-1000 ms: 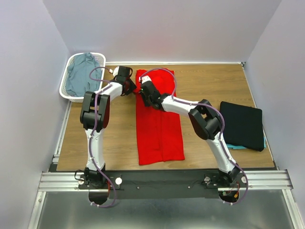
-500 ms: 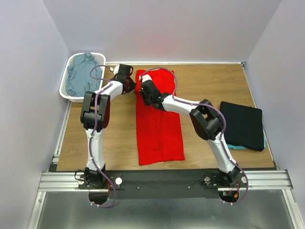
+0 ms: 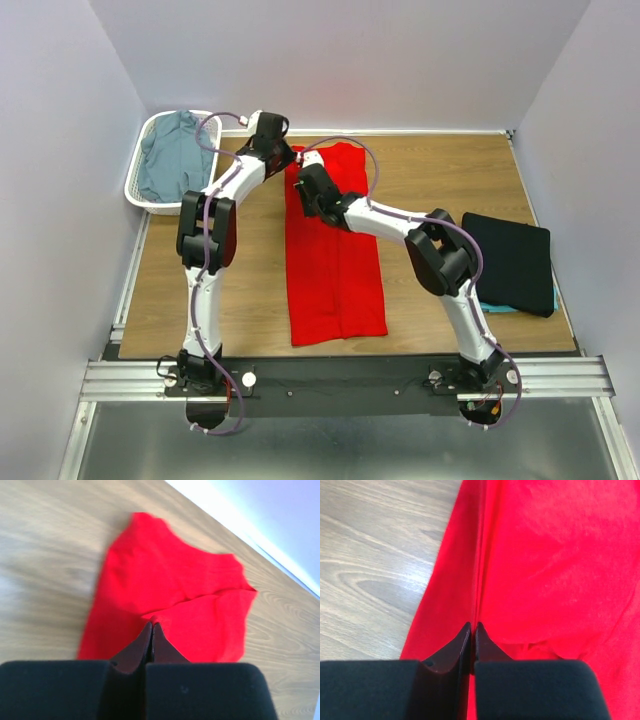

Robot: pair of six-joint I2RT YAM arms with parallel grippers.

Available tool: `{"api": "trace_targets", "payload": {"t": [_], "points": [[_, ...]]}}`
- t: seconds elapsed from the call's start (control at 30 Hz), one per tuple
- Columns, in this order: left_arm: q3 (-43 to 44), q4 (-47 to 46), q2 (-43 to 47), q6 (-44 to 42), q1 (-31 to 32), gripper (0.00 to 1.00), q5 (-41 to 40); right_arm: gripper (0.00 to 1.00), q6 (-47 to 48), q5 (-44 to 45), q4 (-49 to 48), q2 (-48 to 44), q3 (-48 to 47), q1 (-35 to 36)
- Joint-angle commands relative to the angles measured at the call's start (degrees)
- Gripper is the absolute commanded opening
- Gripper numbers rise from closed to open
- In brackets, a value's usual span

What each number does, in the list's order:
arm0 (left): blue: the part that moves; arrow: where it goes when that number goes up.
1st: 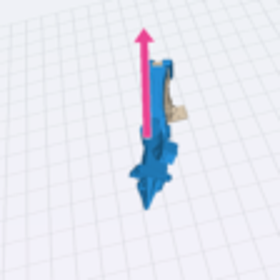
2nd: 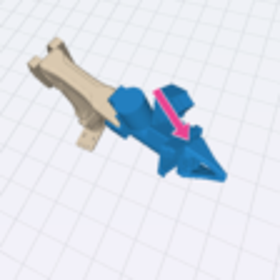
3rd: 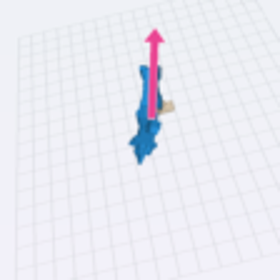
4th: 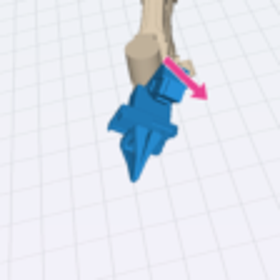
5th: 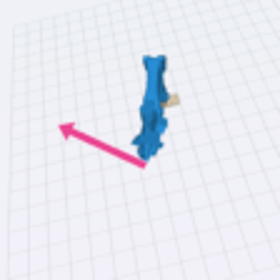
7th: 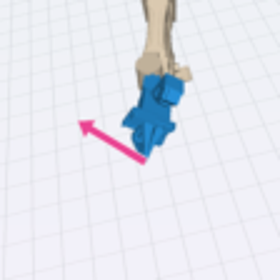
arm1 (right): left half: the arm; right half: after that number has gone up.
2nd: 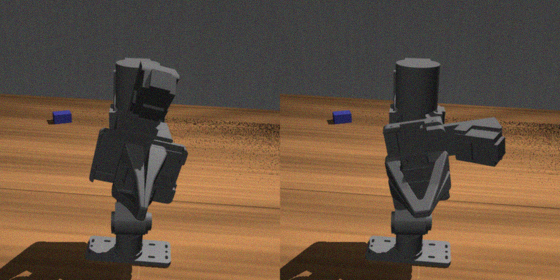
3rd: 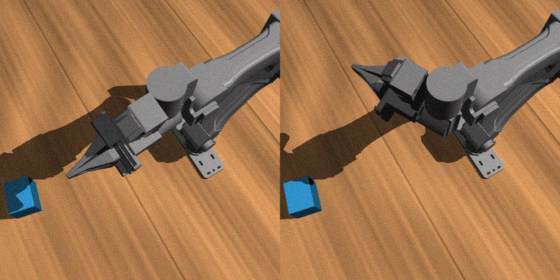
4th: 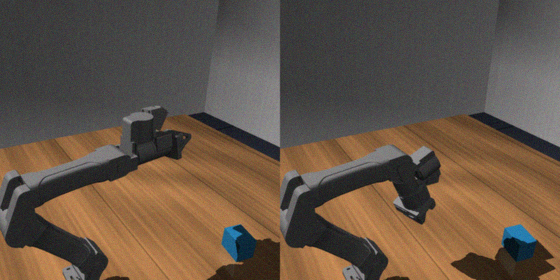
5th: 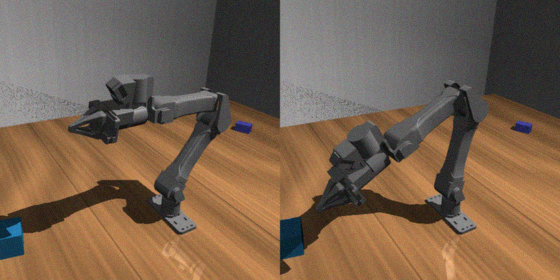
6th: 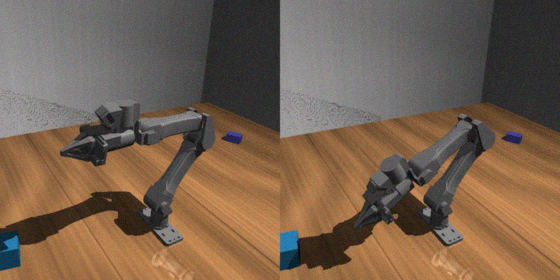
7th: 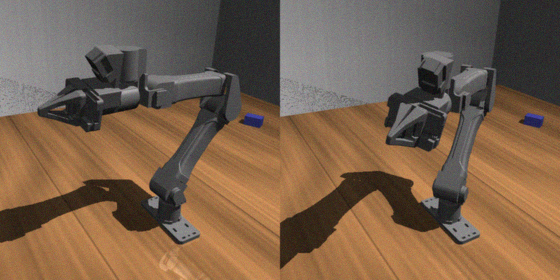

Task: Fold and stack the t-shirts
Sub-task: Fold the tshirt

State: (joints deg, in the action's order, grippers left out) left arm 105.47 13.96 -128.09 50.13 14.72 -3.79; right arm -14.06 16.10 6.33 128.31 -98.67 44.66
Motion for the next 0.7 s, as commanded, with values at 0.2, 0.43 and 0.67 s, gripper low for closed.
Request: {"api": "trace_targets", "payload": {"t": [0.2, 0.43, 0.67], "points": [[9.66, 2.57, -7.08, -2.75, 4.96, 0.00, -0.43, 0.11, -8.34, 2.71, 0.18, -3.94, 5.94, -0.89], [12.38, 1.60, -10.33, -3.98, 7.07, 0.07, 1.59, 0.24, -14.49, 1.39, -1.31, -7.19, 13.14, -2.74], [12.57, -1.29, -9.37, -6.27, 7.43, 0.40, 2.65, 0.42, -15.64, -0.02, -4.57, -13.87, 19.30, -3.36]]}}
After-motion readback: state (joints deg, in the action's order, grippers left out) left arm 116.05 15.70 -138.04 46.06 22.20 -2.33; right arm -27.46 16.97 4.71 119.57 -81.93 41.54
